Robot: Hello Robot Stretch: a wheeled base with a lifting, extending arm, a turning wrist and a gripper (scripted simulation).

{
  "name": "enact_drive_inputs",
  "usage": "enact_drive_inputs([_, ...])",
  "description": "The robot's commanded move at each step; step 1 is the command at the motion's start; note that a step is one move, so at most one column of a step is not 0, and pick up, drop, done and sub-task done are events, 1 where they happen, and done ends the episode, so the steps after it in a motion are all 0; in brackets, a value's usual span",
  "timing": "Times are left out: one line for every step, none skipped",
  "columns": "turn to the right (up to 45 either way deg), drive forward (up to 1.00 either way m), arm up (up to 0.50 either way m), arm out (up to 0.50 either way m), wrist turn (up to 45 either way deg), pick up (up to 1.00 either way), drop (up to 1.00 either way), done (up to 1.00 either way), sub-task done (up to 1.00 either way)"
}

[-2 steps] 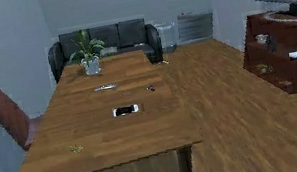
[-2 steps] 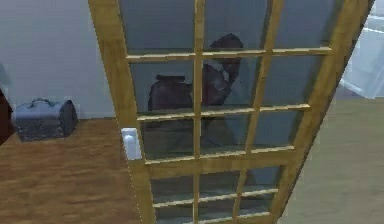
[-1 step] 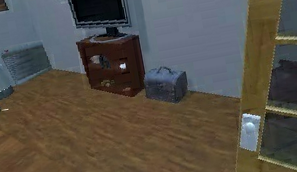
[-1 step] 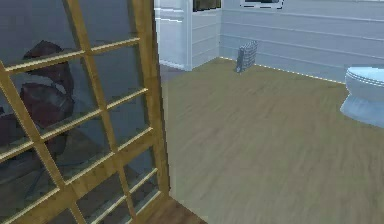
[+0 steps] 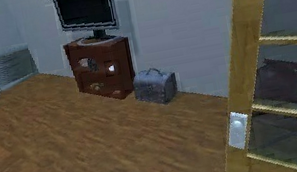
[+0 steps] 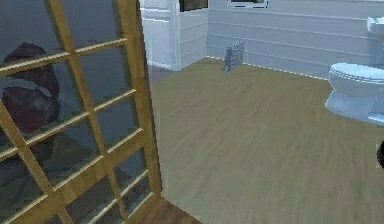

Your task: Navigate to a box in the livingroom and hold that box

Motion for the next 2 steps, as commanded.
enact_drive_inputs([0.0, 0.70, 0.00, 0.00, 0.0, 0.00, 0.00, 0.00, 0.00])
enact_drive_inputs([6.0, 0.00, 0.00, 0.00, 0.0, 0.00, 0.00, 0.00, 0.00])
